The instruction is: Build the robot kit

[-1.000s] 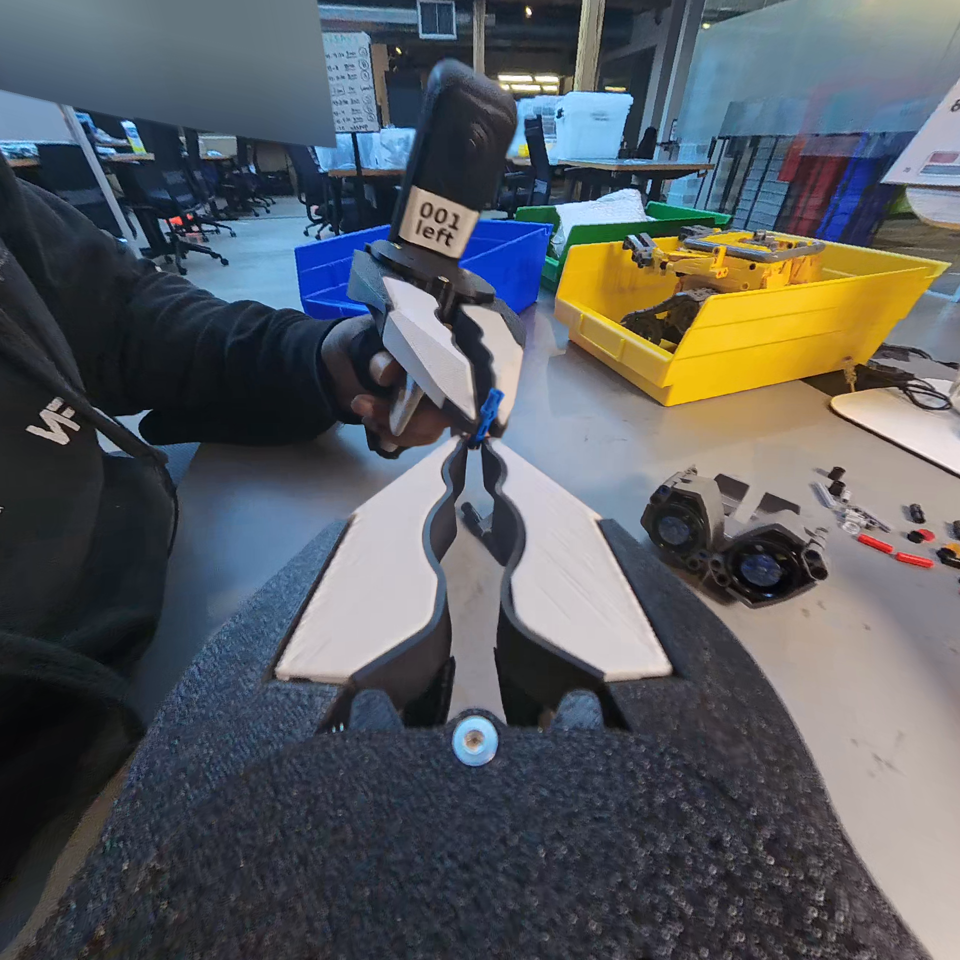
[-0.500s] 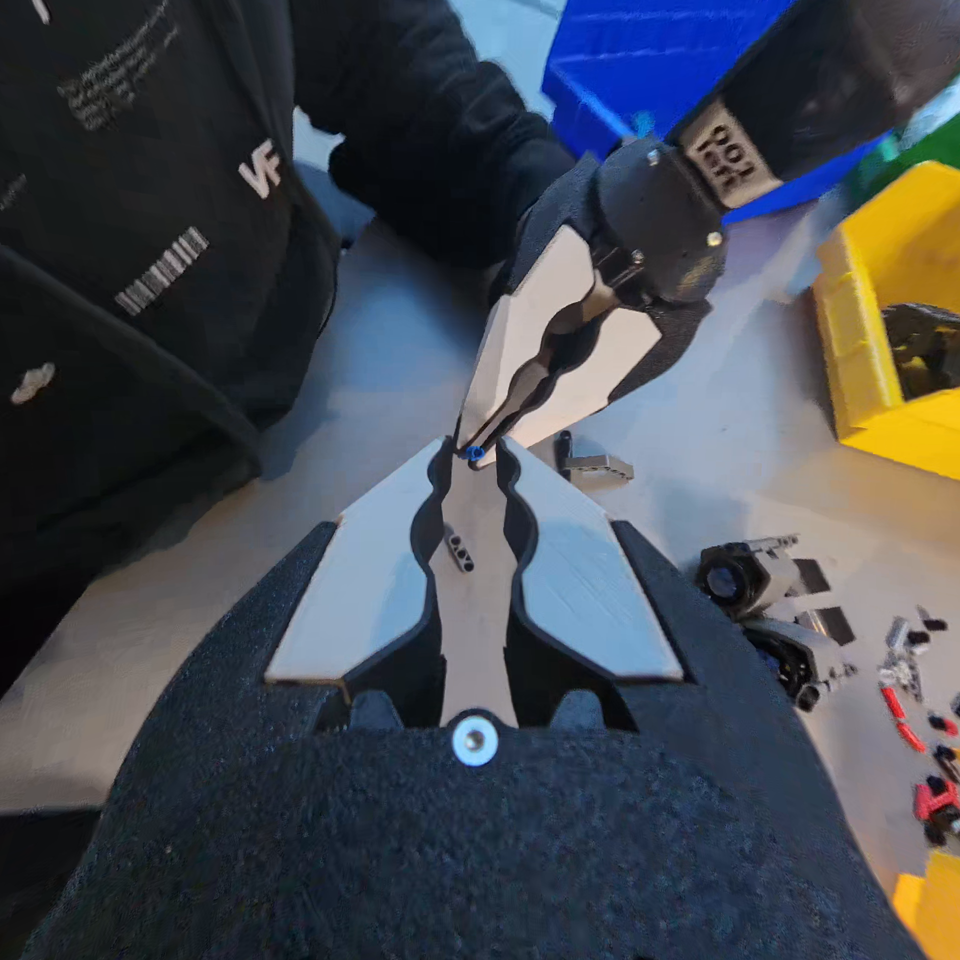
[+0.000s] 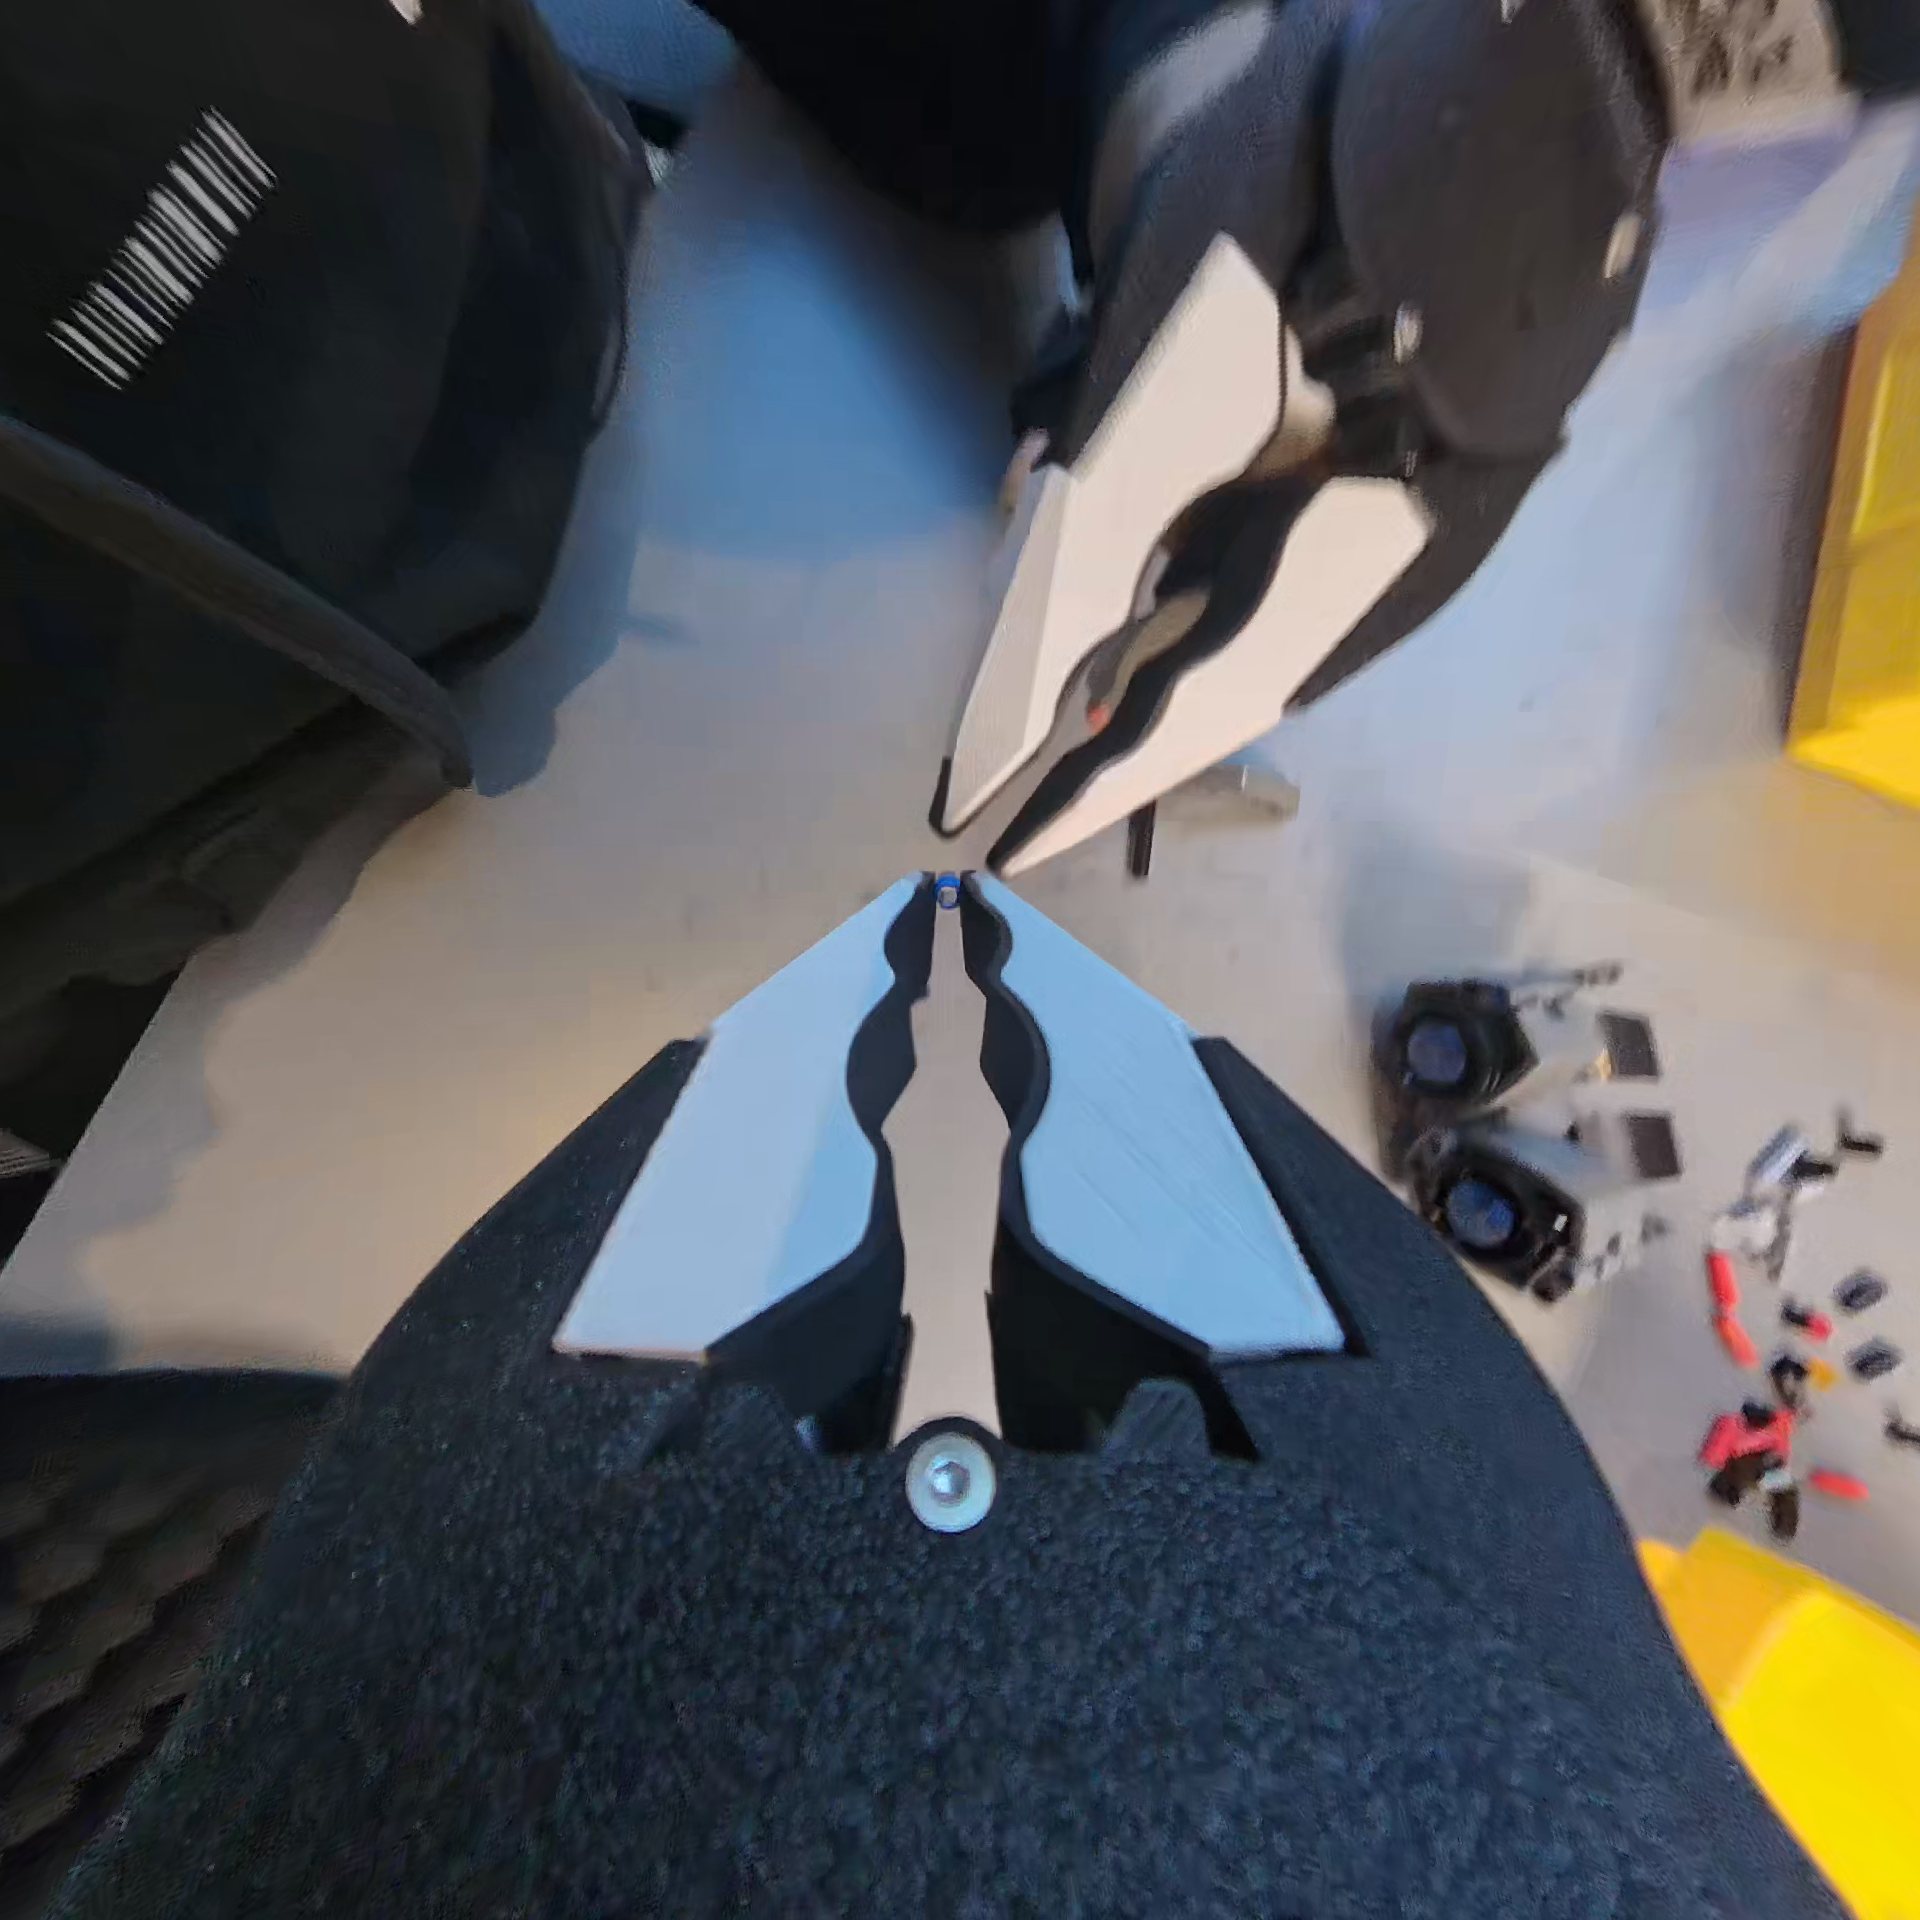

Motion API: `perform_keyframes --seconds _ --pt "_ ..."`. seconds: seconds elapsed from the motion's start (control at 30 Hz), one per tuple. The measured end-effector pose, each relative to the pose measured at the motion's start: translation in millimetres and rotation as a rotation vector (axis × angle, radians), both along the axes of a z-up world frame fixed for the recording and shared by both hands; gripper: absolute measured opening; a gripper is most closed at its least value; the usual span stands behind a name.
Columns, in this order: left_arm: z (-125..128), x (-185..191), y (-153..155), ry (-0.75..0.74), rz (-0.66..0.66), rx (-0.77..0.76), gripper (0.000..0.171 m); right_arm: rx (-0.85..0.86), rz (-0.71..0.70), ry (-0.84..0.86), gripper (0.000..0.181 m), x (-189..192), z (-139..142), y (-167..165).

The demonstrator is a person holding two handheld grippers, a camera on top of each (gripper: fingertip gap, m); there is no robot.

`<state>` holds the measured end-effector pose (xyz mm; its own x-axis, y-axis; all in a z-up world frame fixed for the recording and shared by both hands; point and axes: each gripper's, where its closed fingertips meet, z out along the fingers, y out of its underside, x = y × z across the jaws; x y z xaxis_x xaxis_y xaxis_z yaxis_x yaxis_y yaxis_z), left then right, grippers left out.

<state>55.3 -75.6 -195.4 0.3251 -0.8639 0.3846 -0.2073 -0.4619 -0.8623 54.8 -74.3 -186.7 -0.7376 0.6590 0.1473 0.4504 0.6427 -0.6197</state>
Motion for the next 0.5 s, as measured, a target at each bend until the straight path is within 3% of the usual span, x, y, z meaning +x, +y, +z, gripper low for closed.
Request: perform_keyframes --seconds 0.2,0.5 --pt "-46 3 2 0.350 0.088 0.039 0.016 0.106 -0.085 -0.155 0.003 12 -39 14" --pt "-60 14 3 0.436 0.147 0.072 0.019 0.133 -0.103 -0.214 0.003 11 -54 12"
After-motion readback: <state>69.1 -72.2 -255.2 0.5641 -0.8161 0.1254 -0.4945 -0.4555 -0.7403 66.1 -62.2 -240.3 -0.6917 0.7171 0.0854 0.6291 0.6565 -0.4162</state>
